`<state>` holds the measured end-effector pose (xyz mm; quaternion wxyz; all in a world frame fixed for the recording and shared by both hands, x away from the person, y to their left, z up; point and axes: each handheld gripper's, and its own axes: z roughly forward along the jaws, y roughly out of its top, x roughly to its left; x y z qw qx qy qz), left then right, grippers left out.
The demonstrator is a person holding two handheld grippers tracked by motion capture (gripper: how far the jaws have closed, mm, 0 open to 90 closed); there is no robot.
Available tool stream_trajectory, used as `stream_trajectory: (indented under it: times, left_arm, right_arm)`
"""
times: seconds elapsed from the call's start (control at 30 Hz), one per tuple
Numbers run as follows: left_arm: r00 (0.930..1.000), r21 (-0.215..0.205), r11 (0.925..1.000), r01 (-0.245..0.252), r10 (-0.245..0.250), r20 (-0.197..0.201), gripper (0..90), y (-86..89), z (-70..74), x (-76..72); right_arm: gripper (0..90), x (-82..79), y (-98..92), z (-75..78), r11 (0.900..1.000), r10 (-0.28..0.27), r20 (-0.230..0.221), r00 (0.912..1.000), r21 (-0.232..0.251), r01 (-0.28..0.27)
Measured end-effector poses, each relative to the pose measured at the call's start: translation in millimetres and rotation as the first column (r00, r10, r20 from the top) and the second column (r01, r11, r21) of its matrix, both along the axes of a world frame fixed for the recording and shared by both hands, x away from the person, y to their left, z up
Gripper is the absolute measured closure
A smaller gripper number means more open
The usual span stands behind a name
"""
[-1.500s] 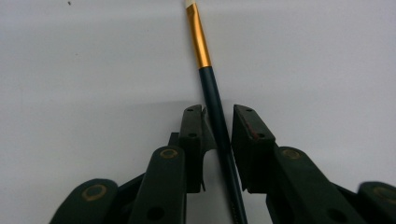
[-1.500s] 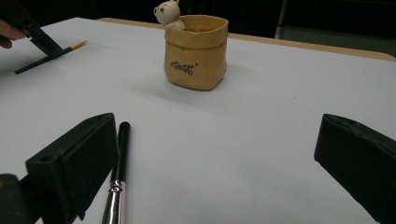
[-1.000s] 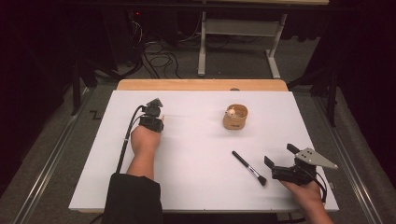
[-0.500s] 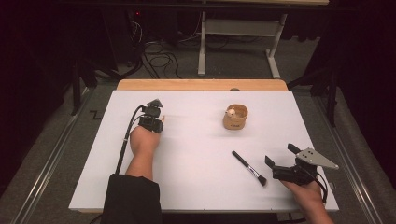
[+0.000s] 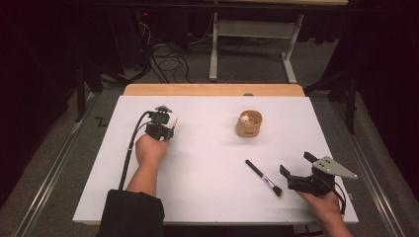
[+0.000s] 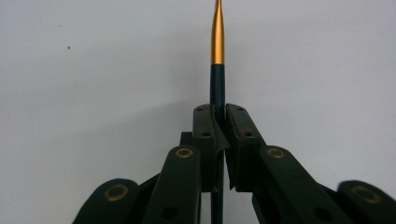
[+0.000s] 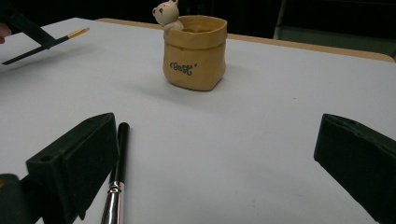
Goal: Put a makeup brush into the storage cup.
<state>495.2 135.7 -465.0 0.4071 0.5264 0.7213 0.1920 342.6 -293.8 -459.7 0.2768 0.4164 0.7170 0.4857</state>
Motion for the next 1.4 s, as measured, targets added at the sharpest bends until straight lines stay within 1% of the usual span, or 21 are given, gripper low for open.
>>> stream_trajectory:
  times: [0.07, 0.1, 0.2, 0.3, 0.33, 0.43, 0.47, 0.63, 0.77, 0.8, 0.83, 0.93, 1.0, 1.03, 1.07, 1.1, 1.13, 1.17, 1.2, 1.33, 1.4]
  left_arm:
    - [0.9999, -0.010, 0.9999, 0.010, -0.010, 0.012, 83.6, 0.2, 0.7, -3.1]
    - [0.9993, -0.031, 0.9994, 0.013, -0.011, 0.036, 83.6, 1.1, 2.5, -6.2]
    - [0.9981, -0.054, 0.9983, 0.020, -0.017, 0.059, 83.6, 2.8, 4.8, -10.1]
    - [0.9934, -0.076, 0.9961, 0.044, -0.036, 0.109, 83.6, 4.3, 8.5, -18.7]
    - [0.9913, -0.091, 0.9949, 0.043, -0.032, 0.128, 83.6, 5.0, 9.9, -21.4]
    - [0.9846, -0.100, 0.9935, 0.055, -0.038, 0.170, 83.6, 9.1, 12.9, -28.9]
    - [0.9814, -0.123, 0.9904, 0.063, -0.039, 0.188, 83.6, 11.2, 14.4, -31.7]
    - [0.9683, -0.145, 0.9865, 0.076, -0.039, 0.247, 83.7, 15.6, 18.4, -42.2]
    - [0.9546, -0.191, 0.9768, 0.096, -0.036, 0.296, 83.6, 20.8, 21.8, -51.3]
    - [0.9446, -0.200, 0.9731, 0.114, -0.044, 0.325, 83.6, 22.1, 22.6, -55.2]
    - [0.9404, -0.200, 0.9728, 0.118, -0.045, 0.337, 83.6, 22.8, 22.7, -57.4]
    - [0.9288, -0.233, 0.9638, 0.130, -0.036, 0.369, 83.6, 26.9, 22.0, -65.2]
    - [0.9160, -0.242, 0.9592, 0.145, -0.038, 0.399, 83.6, 28.4, 21.9, -71.2]
    - [0.9100, -0.259, 0.9541, 0.151, -0.032, 0.413, 83.6, 29.2, 22.1, -74.0]
    - [0.8973, -0.275, 0.9446, 0.179, -0.042, 0.439, 83.6, 29.6, 22.7, -78.6]
    - [0.8865, -0.260, 0.9467, 0.190, -0.051, 0.460, 83.6, 28.7, 22.5, -81.6]
    - [0.8786, -0.260, 0.9462, 0.193, -0.049, 0.475, 83.6, 28.3, 22.3, -85.0]
    - [0.8758, -0.275, 0.9413, 0.196, -0.042, 0.481, 83.6, 28.6, 22.2, -86.6]
    - [0.8699, -0.285, 0.9372, 0.201, -0.037, 0.492, 83.6, 28.4, 22.0, -89.0]
    - [0.8436, -0.289, 0.9327, 0.216, -0.030, 0.536, 83.6, 27.1, 20.0, -97.6]
    - [0.8311, -0.301, 0.9273, 0.222, -0.019, 0.556, 83.6, 28.5, 20.0, -101.5]
  right_arm:
    - [0.7, 0.0, 0.1, -0.1, 1.000, 0.001, 0.001, 1.0000, -0.001, -0.001]
    - [0.7, 0.1, -0.1, -0.4, 1.000, 0.001, 0.002, 1.0000, -0.001, -0.001]
    - [0.7, 0.1, -0.2, -0.4, 1.000, 0.001, 0.005, 1.0000, -0.002, -0.001]
    - [0.7, 0.1, 0.8, -0.3, 1.000, 0.001, 0.005, 1.0000, -0.003, -0.001]
    - [0.7, 0.1, 1.1, -0.3, 1.000, 0.003, 0.005, 1.0000, -0.004, -0.003]
    - [0.7, 0.3, 1.7, -0.7, 1.000, 0.003, 0.007, 1.0000, -0.009, -0.003]
    - [0.7, 0.3, 1.9, -0.9, 1.000, 0.003, 0.005, 1.0000, -0.008, -0.003]
    - [0.7, 0.2, 2.9, -1.5, 1.000, 0.005, 0.004, 1.0000, -0.013, -0.005]
    - [0.7, -0.5, 3.5, -1.5, 1.000, 0.003, 0.003, 1.0000, -0.015, -0.003]
    - [0.7, -0.6, 3.4, -1.5, 1.000, 0.004, 0.005, 1.0000, -0.015, -0.004]
    - [0.7, -0.6, 3.3, -1.6, 1.000, 0.005, 0.007, 1.0000, -0.016, -0.005]
    - [0.7, -0.6, 3.2, -2.4, 1.000, 0.007, 0.004, 1.0000, -0.015, -0.007]
    - [0.7, -0.5, 3.5, -2.7, 1.000, 0.009, 0.004, 0.9999, -0.016, -0.009]
    - [0.7, -0.6, 3.8, -2.7, 1.000, 0.010, 0.006, 0.9999, -0.018, -0.010]
    - [0.7, -0.4, 4.0, -2.8, 1.000, 0.012, 0.009, 0.9999, -0.019, -0.012]
    - [0.7, -0.4, 4.6, -2.7, 1.000, 0.016, 0.010, 0.9998, -0.017, -0.015]
    - [0.7, -0.6, 5.2, -2.7, 1.000, 0.016, 0.012, 0.9998, -0.015, -0.016]
    - [0.7, -0.8, 6.0, -2.2, 1.000, 0.019, 0.016, 0.9997, -0.020, -0.019]
    - [0.7, -1.1, 6.8, -2.2, 1.000, 0.020, 0.015, 0.9997, -0.018, -0.020]
    - [0.7, -0.3, 8.7, -3.4, 0.999, 0.026, 0.017, 0.9995, -0.022, -0.025]
    - [0.7, -0.3, 9.1, -3.6, 0.999, 0.025, 0.014, 0.9996, -0.023, -0.025]
